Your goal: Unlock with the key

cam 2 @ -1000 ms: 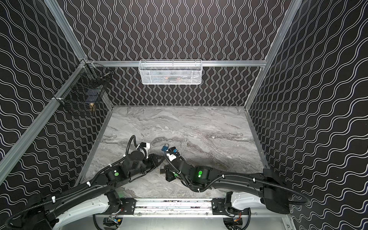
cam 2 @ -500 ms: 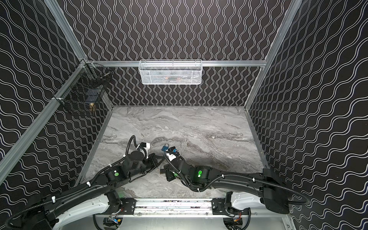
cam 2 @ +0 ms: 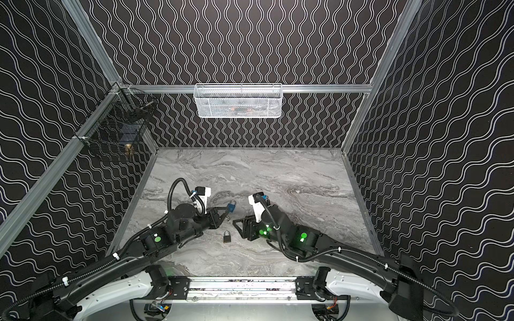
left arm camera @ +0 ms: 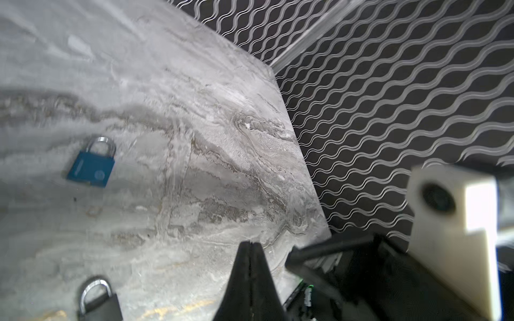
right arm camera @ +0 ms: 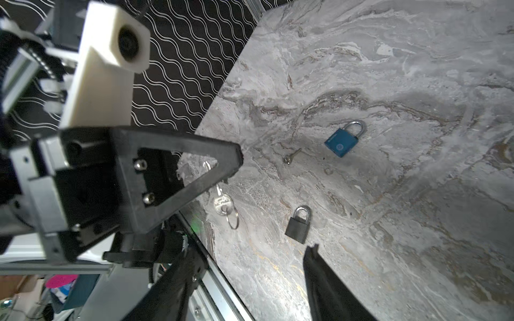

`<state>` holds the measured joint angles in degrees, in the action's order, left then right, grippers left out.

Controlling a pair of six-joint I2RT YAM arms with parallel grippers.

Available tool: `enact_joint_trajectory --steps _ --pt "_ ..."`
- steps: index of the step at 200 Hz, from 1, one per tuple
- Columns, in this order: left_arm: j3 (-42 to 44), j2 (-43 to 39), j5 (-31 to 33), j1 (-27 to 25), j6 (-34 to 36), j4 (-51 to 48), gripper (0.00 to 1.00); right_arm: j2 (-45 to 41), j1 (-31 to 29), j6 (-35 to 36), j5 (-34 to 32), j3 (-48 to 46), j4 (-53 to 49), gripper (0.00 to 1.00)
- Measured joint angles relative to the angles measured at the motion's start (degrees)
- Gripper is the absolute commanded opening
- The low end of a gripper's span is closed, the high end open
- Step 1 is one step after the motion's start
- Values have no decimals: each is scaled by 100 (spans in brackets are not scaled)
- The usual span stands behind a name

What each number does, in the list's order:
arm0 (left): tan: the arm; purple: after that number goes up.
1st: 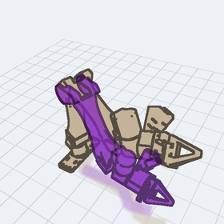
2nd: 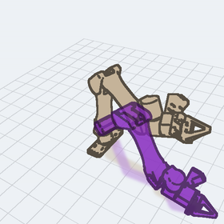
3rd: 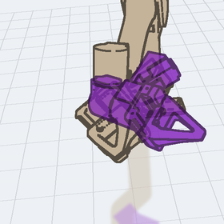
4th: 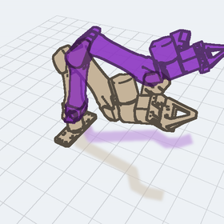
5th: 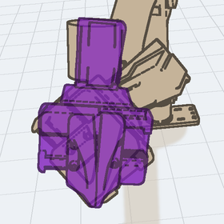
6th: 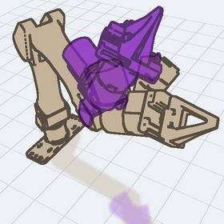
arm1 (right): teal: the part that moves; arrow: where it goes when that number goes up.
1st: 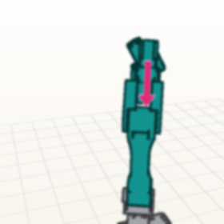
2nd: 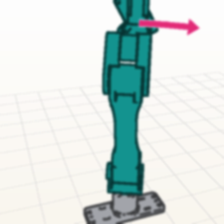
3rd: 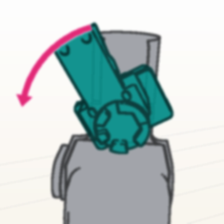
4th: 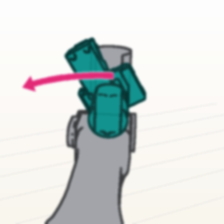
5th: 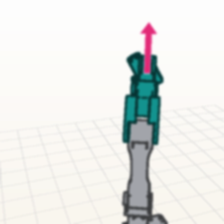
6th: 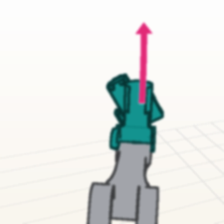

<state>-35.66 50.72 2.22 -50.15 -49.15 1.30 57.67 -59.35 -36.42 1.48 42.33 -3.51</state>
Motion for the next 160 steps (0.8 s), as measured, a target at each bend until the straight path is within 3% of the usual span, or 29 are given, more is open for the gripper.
enact_joint_trajectory --steps 38,70,160 --pt "133 -125 -278 17 756 643 0 -214 695 -35 1353 -197 623 59" --pt "313 -188 -527 22 1058 1246 0 -214 988 -63 2046 -256 997 56" --pt "378 -39 -1032 28 1220 2151 0 227 1043 -13 2693 -254 1637 49"
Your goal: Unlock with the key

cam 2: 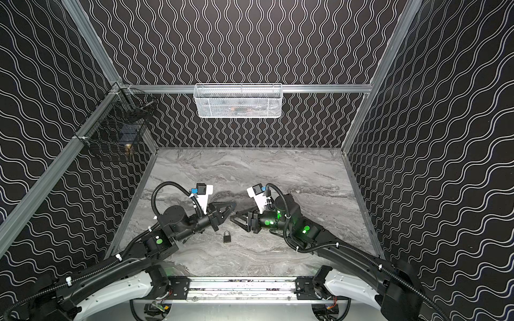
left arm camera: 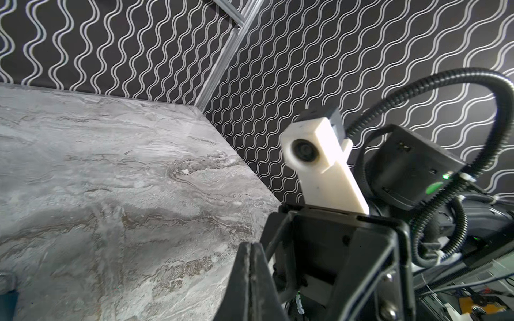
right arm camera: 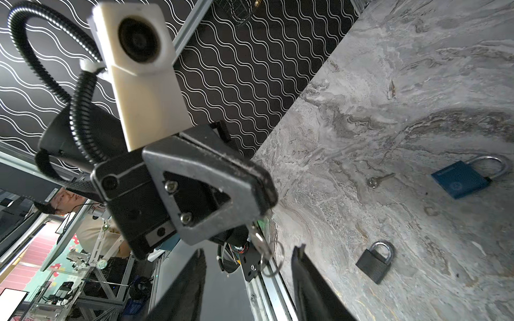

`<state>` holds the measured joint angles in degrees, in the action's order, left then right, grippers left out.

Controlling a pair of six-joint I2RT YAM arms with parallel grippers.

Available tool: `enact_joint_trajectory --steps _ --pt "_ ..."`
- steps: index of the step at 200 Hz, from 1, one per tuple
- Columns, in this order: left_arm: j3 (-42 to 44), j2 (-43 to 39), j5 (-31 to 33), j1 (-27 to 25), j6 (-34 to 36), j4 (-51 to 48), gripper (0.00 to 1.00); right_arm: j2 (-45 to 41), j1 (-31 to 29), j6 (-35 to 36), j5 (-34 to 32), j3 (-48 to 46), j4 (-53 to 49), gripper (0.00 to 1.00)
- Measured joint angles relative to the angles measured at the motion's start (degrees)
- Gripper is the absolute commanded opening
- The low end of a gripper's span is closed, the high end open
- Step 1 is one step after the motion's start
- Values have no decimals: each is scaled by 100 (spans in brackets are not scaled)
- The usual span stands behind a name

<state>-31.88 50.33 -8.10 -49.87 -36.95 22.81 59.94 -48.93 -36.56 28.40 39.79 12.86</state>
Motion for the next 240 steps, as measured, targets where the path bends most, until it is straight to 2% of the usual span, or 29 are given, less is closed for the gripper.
enact_joint_trajectory --steps 95,240 --pt "0 2 -118 9 42 118 0 245 59 13 291 -42 529 29" --pt "72 31 -293 76 -39 367 0 245 190 -160 610 -310 1115 3"
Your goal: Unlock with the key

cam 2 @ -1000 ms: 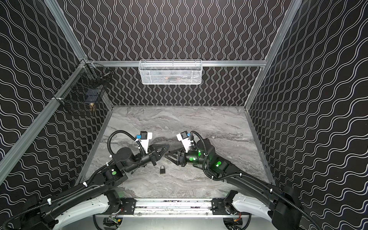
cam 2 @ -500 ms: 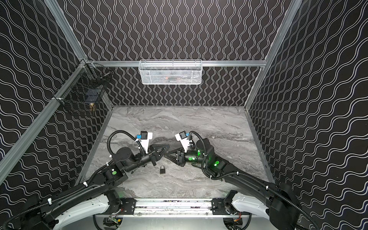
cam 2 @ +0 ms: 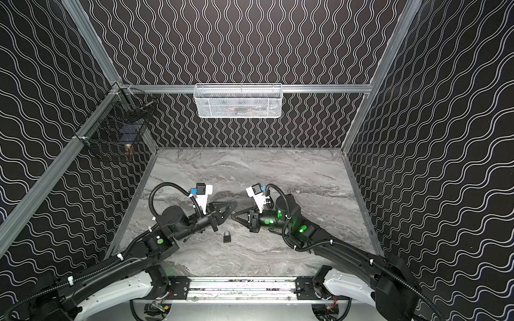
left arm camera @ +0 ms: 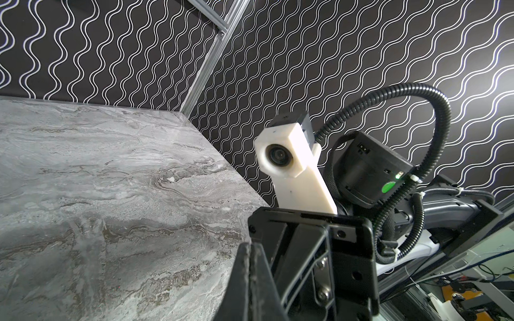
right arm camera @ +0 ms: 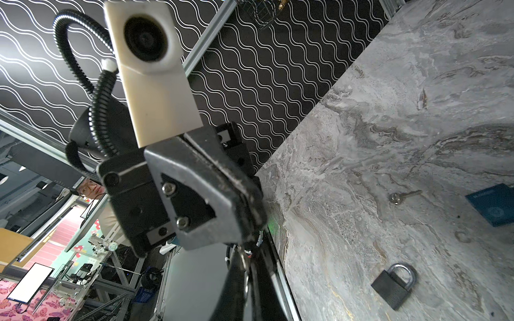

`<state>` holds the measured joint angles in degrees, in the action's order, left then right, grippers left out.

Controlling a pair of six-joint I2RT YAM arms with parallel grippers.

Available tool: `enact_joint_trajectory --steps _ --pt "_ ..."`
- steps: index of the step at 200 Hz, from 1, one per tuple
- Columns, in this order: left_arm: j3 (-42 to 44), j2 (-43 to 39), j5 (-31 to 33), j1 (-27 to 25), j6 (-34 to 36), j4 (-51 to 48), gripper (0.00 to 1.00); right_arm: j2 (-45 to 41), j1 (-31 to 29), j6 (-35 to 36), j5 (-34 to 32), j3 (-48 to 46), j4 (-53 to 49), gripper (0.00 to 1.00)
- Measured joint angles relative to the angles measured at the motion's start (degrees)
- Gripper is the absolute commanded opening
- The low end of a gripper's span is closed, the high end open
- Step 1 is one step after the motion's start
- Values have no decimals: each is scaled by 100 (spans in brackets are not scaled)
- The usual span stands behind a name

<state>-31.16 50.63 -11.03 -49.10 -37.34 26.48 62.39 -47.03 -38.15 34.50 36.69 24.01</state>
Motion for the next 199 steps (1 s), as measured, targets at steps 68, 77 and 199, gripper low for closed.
enact_joint_trajectory --steps 68,77,199 --pt "-118 -7 -76 42 -15 -129 11 0 63 -61 94 -33 166 0" --pt "-146 -9 -72 50 -2 -188 19 0 66 -92 98 -33 173 0" --pt "-1283 -149 787 109 -203 -3036 74 -339 166 -127 -551 -28 -1471 0"
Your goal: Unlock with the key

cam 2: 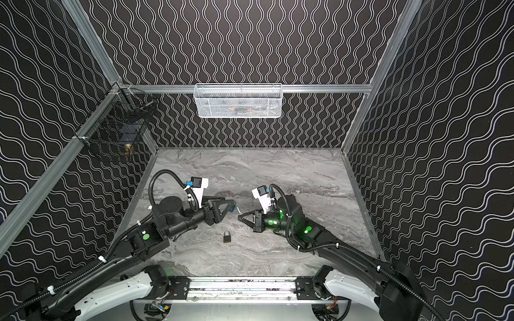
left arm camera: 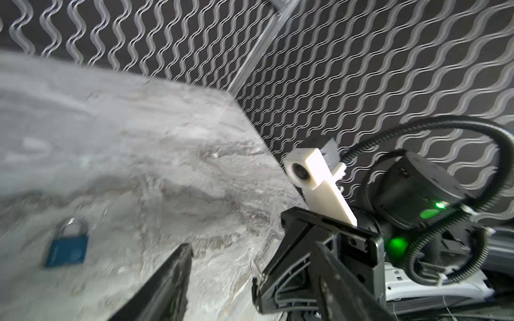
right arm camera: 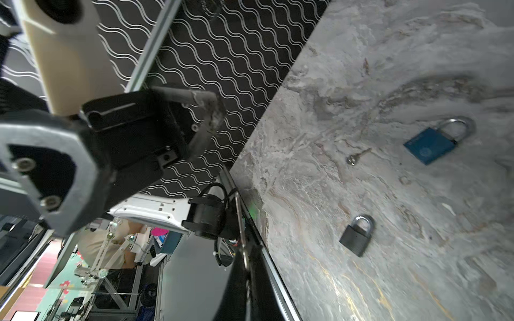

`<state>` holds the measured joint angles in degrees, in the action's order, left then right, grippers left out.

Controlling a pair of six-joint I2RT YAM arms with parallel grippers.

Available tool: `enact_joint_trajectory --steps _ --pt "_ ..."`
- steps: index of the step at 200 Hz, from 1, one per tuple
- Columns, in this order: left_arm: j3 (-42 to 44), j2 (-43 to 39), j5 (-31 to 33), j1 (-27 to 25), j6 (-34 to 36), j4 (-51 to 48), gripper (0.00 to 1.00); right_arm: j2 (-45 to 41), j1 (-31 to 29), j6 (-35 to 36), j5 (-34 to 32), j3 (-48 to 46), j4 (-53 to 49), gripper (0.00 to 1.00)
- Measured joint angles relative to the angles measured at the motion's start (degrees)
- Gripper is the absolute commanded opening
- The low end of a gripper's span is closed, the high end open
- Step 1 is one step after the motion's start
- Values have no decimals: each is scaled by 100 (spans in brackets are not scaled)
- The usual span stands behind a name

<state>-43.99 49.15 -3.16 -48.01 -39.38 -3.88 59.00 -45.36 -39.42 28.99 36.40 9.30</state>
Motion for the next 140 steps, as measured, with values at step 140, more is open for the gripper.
enact_joint_trajectory --steps 140 --pt "-514 1631 1453 -1121 -1110 -3563 74 435 -520 -1233 -1003 -1054 -496 0"
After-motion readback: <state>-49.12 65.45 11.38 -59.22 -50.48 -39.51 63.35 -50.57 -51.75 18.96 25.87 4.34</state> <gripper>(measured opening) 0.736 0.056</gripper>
